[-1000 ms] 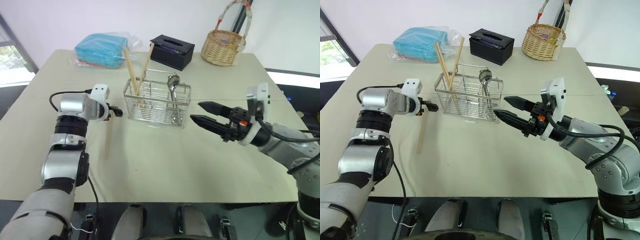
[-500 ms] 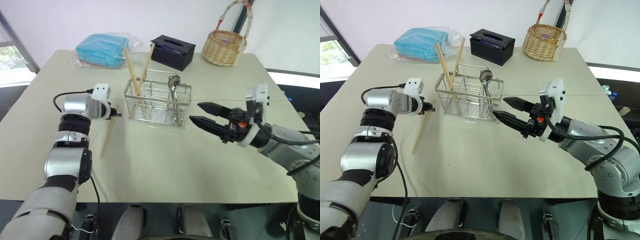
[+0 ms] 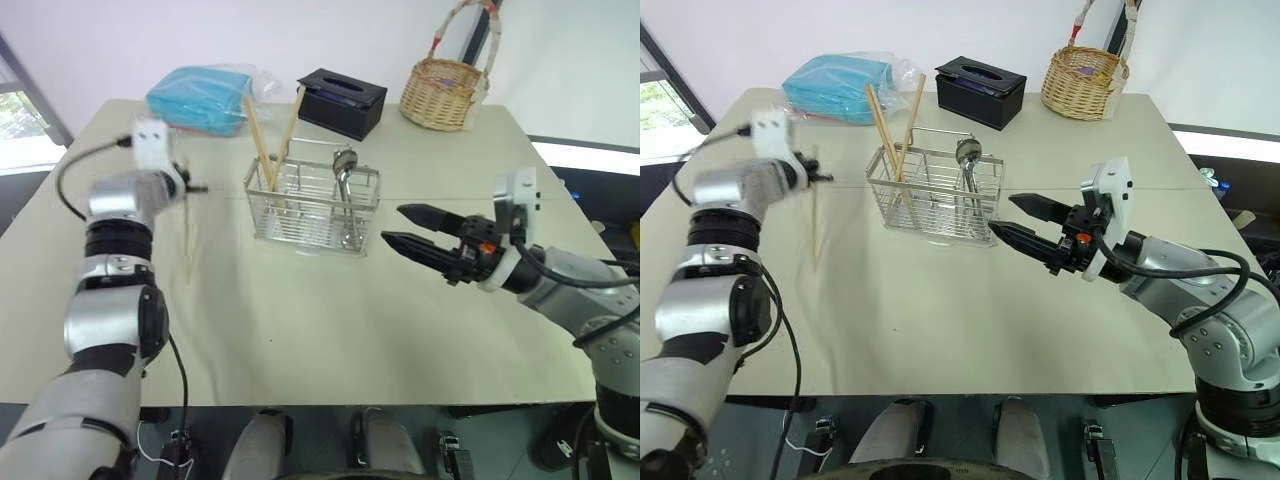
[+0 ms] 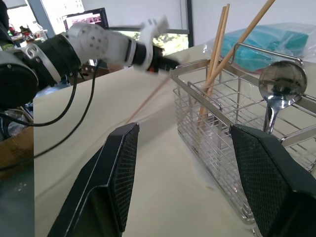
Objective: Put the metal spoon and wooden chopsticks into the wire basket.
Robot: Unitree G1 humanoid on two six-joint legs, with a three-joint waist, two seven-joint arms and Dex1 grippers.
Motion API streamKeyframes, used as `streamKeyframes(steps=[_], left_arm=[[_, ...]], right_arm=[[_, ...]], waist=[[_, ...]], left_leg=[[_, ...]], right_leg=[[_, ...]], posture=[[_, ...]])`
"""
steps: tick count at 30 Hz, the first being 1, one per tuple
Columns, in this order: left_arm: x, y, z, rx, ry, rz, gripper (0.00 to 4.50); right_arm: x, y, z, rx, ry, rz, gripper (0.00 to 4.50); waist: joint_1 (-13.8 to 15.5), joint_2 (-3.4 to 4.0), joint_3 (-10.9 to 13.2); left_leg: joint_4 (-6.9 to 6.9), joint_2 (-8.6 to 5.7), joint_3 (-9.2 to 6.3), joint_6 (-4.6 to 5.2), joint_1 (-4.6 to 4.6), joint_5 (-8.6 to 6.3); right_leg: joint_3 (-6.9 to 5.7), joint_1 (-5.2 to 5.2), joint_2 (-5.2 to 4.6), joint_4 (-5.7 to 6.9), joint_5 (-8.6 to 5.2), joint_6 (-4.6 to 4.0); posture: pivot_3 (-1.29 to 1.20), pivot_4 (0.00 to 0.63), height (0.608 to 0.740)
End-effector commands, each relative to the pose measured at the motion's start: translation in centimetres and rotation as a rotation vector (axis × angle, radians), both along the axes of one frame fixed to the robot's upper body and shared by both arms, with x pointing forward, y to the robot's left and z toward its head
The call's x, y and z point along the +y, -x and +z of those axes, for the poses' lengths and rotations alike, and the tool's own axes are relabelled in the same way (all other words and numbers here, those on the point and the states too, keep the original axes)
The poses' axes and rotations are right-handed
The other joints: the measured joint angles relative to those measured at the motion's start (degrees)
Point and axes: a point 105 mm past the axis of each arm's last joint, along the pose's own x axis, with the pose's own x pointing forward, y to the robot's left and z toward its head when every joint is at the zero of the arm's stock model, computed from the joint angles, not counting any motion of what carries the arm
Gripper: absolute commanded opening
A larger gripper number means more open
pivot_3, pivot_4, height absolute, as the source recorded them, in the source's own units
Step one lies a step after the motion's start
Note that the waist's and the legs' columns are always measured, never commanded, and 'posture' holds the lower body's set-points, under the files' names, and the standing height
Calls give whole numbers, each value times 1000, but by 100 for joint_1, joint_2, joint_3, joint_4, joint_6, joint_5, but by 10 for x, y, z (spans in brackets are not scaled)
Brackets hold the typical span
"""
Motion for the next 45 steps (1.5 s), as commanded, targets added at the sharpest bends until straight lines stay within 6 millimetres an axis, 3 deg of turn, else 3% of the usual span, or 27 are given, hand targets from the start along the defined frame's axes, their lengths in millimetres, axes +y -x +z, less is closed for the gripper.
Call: streamKeyframes(steps=[1,5,7,11,13,15,22,28,32,37,41,45], left_arm=[[10,14,96,-443,72,30,51],[18,28,133,-644,302,5,51],[10,32,152,-709,405,-83,51],[-23,34,176,-745,442,-250,51],[-50,33,179,-738,381,-345,51],[-82,32,173,-717,291,-441,51],[-140,26,130,-624,179,-589,51],[-149,18,87,-532,107,-586,51],[-151,22,82,-543,228,-610,1700],[-147,29,87,-558,311,-610,4299],[-139,37,99,-589,309,-628,4429],[-124,60,123,-650,97,-731,4429]], right_arm=[[-5,0,19,-68,-2,-12,3019],[-6,1,20,-66,-7,-13,3019],[-7,1,19,-70,8,-20,3019],[-6,2,21,-73,-8,-26,3019],[-6,4,20,-72,-8,-28,3019],[-6,6,19,-72,-6,-32,3019],[-7,10,17,-71,-13,-52,3019],[-4,13,17,-67,-26,-62,3019],[-5,12,17,-67,-29,-73,3019],[-5,8,16,-63,-30,-82,3019],[-6,4,16,-62,-32,-85,3019],[-11,-3,15,-68,-5,-86,3019]], waist=[[9,-1,-1],[8,-3,-2],[4,-3,-2],[7,-5,-2],[4,-6,-2],[8,-6,-2],[-37,0,-1],[-23,0,-1],[5,0,-1],[0,-2,0],[-14,-2,0],[-51,2,2]], left_leg=[[0,-3,1,0,0,0],[0,-9,5,0,-1,-1],[1,-10,5,1,-1,0],[4,-11,2,1,-1,0],[6,-11,2,2,1,1],[6,-11,3,2,4,1],[2,-4,6,2,8,0],[2,-1,5,2,6,0],[3,1,3,3,4,0],[5,-1,-1,3,-1,0],[3,-1,0,3,2,0],[3,-1,4,3,4,0]], right_leg=[[0,1,-5,0,0,0],[-3,4,-14,-3,0,0],[-4,5,-14,-2,0,1],[-12,8,-11,0,0,1],[-13,12,-11,1,0,1],[-13,16,-10,1,0,1],[-5,13,-1,1,0,1],[-3,8,9,1,0,-1],[-3,10,8,-1,0,-1],[-3,11,6,-4,0,-1],[-3,10,7,-3,0,-1],[-3,9,19,-1,0,-2]], posture=[[0,150,661],[0,150,661],[0,150,661],[0,150,661],[0,150,661],[0,150,661],[0,150,661],[0,150,661],[0,150,661],[0,150,661],[0,150,661],[0,150,661]])
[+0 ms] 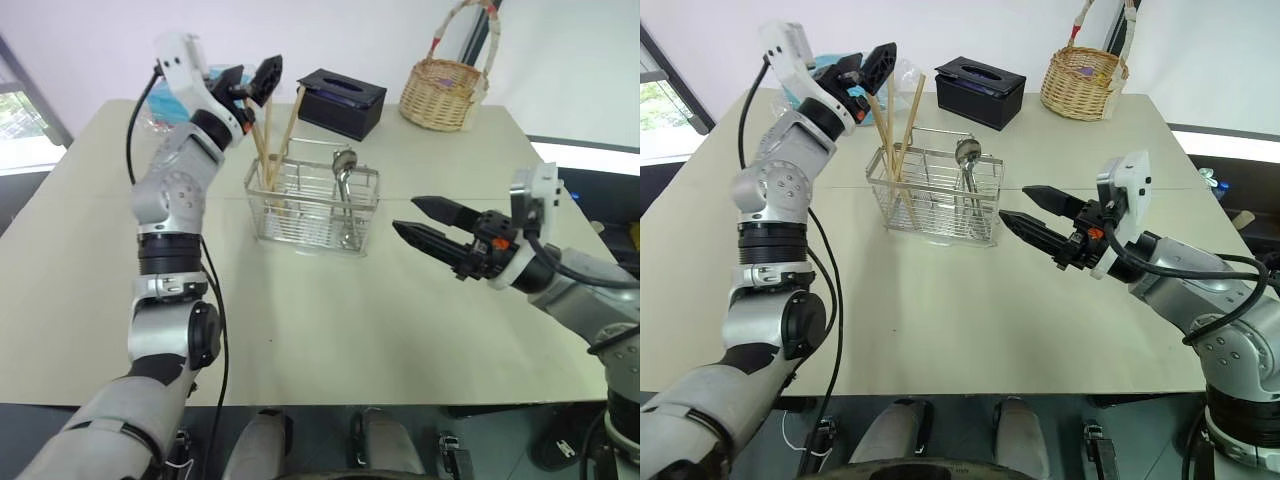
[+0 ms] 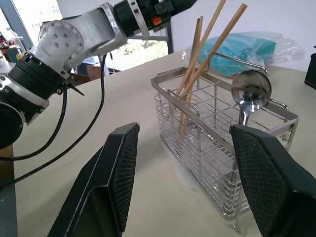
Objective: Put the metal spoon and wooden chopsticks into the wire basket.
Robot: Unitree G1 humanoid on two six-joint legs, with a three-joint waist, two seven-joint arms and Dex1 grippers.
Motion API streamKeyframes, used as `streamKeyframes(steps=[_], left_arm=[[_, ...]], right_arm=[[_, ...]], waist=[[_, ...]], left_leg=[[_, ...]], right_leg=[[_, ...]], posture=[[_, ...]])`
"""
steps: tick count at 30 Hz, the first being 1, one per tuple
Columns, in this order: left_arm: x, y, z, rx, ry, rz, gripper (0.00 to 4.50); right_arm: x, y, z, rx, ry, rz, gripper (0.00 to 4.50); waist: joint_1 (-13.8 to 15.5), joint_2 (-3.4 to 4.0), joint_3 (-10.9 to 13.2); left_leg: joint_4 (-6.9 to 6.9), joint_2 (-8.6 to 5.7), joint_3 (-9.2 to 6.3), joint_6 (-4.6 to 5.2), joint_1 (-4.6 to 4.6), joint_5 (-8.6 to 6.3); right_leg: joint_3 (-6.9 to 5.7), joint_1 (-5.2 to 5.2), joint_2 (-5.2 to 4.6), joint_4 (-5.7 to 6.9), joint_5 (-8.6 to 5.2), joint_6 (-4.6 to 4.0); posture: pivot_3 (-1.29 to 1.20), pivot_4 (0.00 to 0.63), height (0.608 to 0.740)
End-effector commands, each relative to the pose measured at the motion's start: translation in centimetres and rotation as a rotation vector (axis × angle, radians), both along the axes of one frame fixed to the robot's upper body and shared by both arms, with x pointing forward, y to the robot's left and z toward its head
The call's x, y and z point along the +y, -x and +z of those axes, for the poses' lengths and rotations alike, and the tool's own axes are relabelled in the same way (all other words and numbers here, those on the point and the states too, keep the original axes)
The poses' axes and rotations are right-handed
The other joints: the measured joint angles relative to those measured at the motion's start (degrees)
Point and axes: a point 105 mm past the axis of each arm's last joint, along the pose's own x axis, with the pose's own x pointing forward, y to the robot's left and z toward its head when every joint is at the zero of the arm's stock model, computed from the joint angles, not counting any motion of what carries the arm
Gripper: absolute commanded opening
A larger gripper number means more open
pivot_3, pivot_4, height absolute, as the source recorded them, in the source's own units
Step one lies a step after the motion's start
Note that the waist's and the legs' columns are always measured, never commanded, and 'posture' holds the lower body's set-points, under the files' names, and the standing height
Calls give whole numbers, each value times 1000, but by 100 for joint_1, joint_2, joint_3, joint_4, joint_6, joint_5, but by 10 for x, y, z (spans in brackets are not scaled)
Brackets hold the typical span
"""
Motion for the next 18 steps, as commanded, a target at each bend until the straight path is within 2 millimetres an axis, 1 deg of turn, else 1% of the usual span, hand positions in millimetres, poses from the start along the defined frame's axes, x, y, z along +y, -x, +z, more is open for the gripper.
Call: streamKeyframes(steps=[1,2,5,6,9,10,13,18], left_arm=[[11,31,31,-162,-192,-65,4429],[16,38,30,-169,-270,-92,4429],[36,63,11,-160,-551,-167,4429],[43,69,4,-143,-626,-179,4429],[75,88,-25,-42,-865,-190,4429],[82,94,-32,-18,-912,-196,4429],[96,107,-49,54,-998,-192,4429],[101,122,-62,95,-1007,-194,4429]], right_arm=[[-7,-5,9,-52,21,-6,3019],[-10,-7,9,-55,34,-8,3019],[-21,-12,8,-62,102,-13,3019],[-25,-13,8,-64,124,-12,3019],[-37,-20,6,-66,191,-19,3019],[-38,-21,6,-69,209,-15,3019],[-38,-22,4,-69,239,24,3019],[-33,-24,2,-66,254,69,3019]], waist=[[-23,5,2],[-37,12,4],[-92,33,4],[-96,33,4],[-104,38,7],[-99,36,7],[-64,37,9],[-9,40,11]], left_leg=[[-1,1,0,0,0,0],[-3,2,0,0,2,0],[-7,3,0,0,2,0],[-7,4,1,0,2,0],[-8,10,3,0,1,0],[-8,11,3,1,1,-1],[-7,14,-4,1,-1,-1],[-9,14,0,1,-4,-2]], right_leg=[[0,-1,2,0,0,-1],[1,-1,4,0,-1,-2],[5,-1,5,-2,-2,-4],[7,-1,3,-1,-2,-5],[9,-2,-2,-5,-4,-9],[9,-2,-4,-3,-12,-23],[7,0,-9,-12,-16,-30],[5,-2,-30,-22,-21,-39]], posture=[[0,150,661],[0,150,661],[0,150,661],[0,150,661],[0,150,661],[0,150,661],[0,150,661],[0,150,661]])
